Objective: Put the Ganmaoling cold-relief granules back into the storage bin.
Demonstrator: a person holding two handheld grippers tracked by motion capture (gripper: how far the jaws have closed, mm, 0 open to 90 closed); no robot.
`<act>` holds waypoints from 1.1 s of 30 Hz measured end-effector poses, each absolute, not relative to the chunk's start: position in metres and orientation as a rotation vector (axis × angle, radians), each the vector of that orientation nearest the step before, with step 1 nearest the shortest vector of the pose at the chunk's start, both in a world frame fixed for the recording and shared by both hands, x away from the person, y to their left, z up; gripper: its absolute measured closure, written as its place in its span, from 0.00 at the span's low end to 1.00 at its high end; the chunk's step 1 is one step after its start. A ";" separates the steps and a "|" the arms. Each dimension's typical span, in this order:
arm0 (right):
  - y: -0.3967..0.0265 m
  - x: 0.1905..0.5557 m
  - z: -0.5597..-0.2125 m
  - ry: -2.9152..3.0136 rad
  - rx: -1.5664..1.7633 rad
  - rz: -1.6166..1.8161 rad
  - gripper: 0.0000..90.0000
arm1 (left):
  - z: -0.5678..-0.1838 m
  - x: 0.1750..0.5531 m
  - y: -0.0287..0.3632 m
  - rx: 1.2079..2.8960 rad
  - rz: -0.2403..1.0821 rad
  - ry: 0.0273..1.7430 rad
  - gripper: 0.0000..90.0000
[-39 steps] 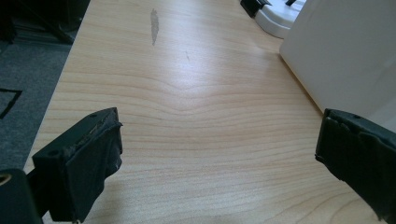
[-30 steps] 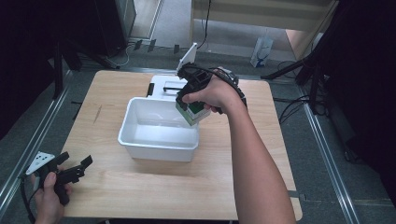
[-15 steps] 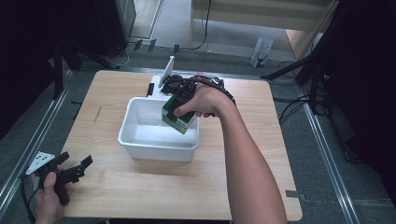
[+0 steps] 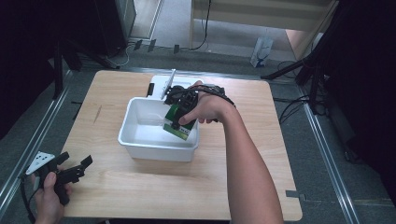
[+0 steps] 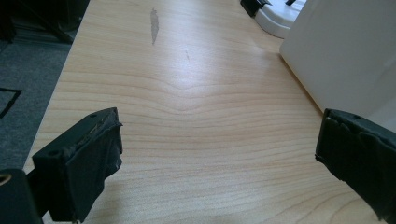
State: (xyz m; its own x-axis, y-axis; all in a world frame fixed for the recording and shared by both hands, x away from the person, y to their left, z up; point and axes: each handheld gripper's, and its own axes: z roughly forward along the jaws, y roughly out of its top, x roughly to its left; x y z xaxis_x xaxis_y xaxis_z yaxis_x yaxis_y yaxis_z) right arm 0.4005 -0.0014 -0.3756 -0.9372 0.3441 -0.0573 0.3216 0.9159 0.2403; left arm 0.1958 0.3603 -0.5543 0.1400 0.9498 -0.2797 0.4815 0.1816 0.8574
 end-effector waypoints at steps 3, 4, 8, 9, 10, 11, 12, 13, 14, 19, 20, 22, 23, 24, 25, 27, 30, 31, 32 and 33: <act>-0.001 0.400 -0.383 2.970 0.471 0.350 0.17 | -0.554 0.196 0.360 1.443 0.608 1.486 0.01; -0.001 0.400 -0.387 2.973 0.456 0.349 0.17 | -0.554 0.196 0.360 1.443 0.608 1.486 0.01; 0.000 0.400 -0.397 2.985 0.415 0.344 0.17 | -0.554 0.196 0.360 1.440 0.607 1.486 0.01; 0.000 0.400 -0.397 2.985 0.415 0.344 0.17 | -0.554 0.196 0.360 1.440 0.607 1.486 0.01; 0.000 0.400 -0.399 2.987 0.393 0.345 0.17 | -0.554 0.196 0.360 1.442 0.607 1.485 0.01; 0.001 0.399 -0.405 2.995 0.361 0.332 0.17 | -0.554 0.196 0.360 1.441 0.607 1.485 0.01; 0.001 0.399 -0.407 2.997 0.337 0.327 0.17 | -0.554 0.196 0.360 1.441 0.607 1.485 0.01; 0.001 0.399 -0.409 3.003 0.321 0.324 0.18 | -0.554 0.196 0.360 1.441 0.606 1.484 0.01; 0.001 0.399 -0.411 3.005 0.307 0.320 0.18 | -0.554 0.196 0.360 1.441 0.607 1.484 0.01; 0.002 0.399 -0.421 3.019 0.242 0.289 0.18 | -0.554 0.196 0.360 1.440 0.607 1.485 0.01; 0.003 0.399 -0.423 3.019 0.232 0.281 0.18 | -0.554 0.196 0.360 1.439 0.607 1.485 0.01; 0.003 0.398 -0.424 3.024 0.222 0.277 0.18 | -0.554 0.196 0.360 1.438 0.607 1.485 0.01; 0.003 0.397 -0.426 3.023 0.217 0.255 0.18 | -0.554 0.196 0.360 1.439 0.607 1.486 0.01; 0.003 0.398 -0.428 3.025 0.187 0.258 0.18 | -0.554 0.196 0.360 1.439 0.607 1.485 0.01; 0.003 0.398 -0.430 3.028 0.177 0.251 0.18 | -0.554 0.196 0.360 1.438 0.607 1.485 0.01; 0.003 0.397 -0.433 3.035 0.186 0.235 0.18 | -0.554 0.196 0.360 1.438 0.607 1.485 0.01; 0.004 0.396 -0.437 3.036 0.181 0.203 0.17 | -0.554 0.195 0.360 1.442 0.606 1.485 0.01; 0.005 0.396 -0.438 3.036 0.175 0.203 0.17 | -0.554 0.195 0.360 1.441 0.606 1.486 0.01; 0.005 0.395 -0.438 3.035 0.171 0.199 0.17 | -0.554 0.195 0.360 1.441 0.604 1.486 0.01; 0.005 0.394 -0.439 3.036 0.152 0.201 0.17 | -0.554 0.195 0.360 1.441 0.604 1.486 0.01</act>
State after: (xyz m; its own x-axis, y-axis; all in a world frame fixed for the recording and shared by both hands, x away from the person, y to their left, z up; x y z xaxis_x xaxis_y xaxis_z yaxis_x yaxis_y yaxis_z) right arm 0.3942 0.0046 -0.4390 -0.9905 0.1055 -0.0885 0.0930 0.9864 0.1358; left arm 0.1955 0.3605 -0.5544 0.1408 0.9486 -0.2836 0.4812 0.1847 0.8569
